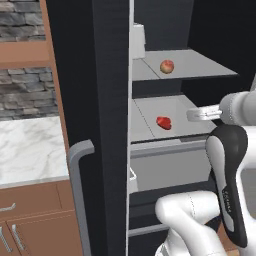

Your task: Open the fridge, remove the peach, carrot, and steak, and place them on any counter.

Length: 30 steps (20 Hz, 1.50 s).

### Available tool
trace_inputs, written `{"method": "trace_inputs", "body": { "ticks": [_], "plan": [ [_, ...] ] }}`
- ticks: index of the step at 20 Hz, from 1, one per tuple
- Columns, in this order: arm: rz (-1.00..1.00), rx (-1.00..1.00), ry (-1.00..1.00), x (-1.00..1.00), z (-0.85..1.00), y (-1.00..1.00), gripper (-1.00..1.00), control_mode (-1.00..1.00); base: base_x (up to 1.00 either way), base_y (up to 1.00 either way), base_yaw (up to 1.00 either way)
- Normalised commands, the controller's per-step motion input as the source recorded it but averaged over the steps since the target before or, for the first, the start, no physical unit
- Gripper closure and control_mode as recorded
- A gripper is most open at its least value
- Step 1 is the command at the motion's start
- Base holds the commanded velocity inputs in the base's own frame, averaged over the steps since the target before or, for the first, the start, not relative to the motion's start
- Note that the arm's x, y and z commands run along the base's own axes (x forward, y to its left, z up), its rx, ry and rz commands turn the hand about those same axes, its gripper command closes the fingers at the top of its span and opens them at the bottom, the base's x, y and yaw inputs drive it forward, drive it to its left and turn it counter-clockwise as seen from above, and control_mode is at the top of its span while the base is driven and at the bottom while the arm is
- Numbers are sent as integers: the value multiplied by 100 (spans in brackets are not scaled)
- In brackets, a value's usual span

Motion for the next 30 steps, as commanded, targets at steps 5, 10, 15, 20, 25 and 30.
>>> {"method": "trace_inputs", "body": {
  "ticks": [5, 10, 15, 20, 25, 30],
  "plan": [
    [0, 0, 0, 0, 0, 0, -100, 100, 44, 0, -2],
    [-10, 0, 14, 12, -29, -10, -100, -100, -3, 0, -1],
    [-16, 0, 23, 46, -44, 0, -100, -100, 0, 0, 0],
    [-1, 0, 11, 56, -53, 0, -100, -100, 0, 0, 0],
    [1, 0, 5, 54, -50, -9, -100, -100, 0, 0, 0],
    [0, 0, 0, 57, -42, -11, -100, -100, 0, 0, 0]
  ]
}}
